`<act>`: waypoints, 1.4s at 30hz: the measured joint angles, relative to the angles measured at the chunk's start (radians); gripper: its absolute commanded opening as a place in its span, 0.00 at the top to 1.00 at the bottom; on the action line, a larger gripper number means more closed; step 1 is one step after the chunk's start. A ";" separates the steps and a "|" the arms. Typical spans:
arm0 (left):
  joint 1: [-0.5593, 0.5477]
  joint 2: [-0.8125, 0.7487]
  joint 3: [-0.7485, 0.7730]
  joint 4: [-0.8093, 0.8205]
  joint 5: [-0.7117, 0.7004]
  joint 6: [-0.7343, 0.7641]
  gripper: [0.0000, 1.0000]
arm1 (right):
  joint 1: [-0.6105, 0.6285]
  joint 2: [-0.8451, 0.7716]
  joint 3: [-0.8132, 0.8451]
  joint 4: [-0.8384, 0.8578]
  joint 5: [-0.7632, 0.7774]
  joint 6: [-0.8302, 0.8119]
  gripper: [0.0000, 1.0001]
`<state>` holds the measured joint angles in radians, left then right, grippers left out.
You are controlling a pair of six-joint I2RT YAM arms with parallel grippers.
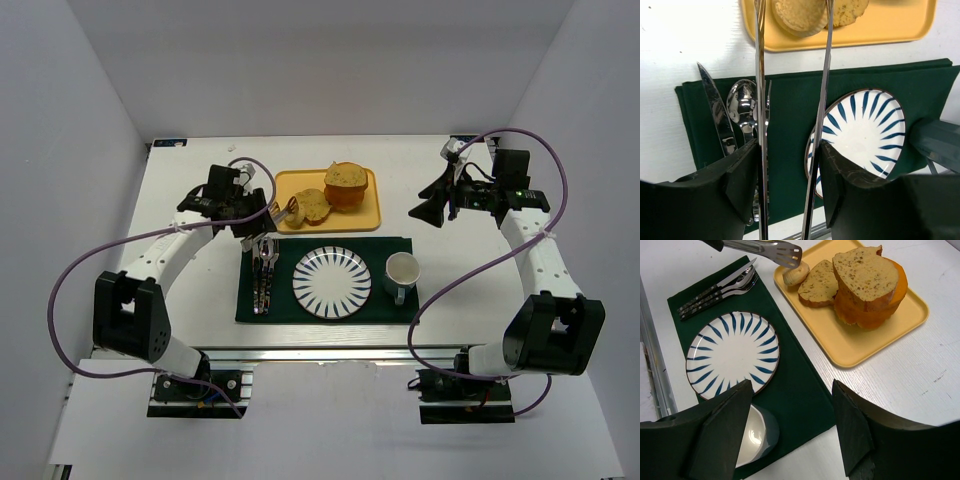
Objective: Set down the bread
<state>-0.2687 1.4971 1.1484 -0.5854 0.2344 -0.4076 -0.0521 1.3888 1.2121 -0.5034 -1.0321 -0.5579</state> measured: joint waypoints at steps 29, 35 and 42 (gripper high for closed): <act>0.000 0.071 0.013 0.001 0.082 0.031 0.71 | 0.000 -0.001 -0.016 -0.001 -0.004 0.000 0.28; 0.000 0.044 0.012 0.003 0.096 0.024 0.77 | 0.000 -0.001 -0.016 -0.003 -0.004 0.000 0.28; 0.000 -0.023 0.005 0.010 0.123 0.012 0.78 | 0.000 -0.001 -0.016 -0.004 -0.012 -0.001 0.28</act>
<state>-0.2687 1.4738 1.1538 -0.5755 0.3573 -0.3958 -0.0521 1.3880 1.1965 -0.5072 -1.0439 -0.5587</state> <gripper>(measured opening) 0.342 0.722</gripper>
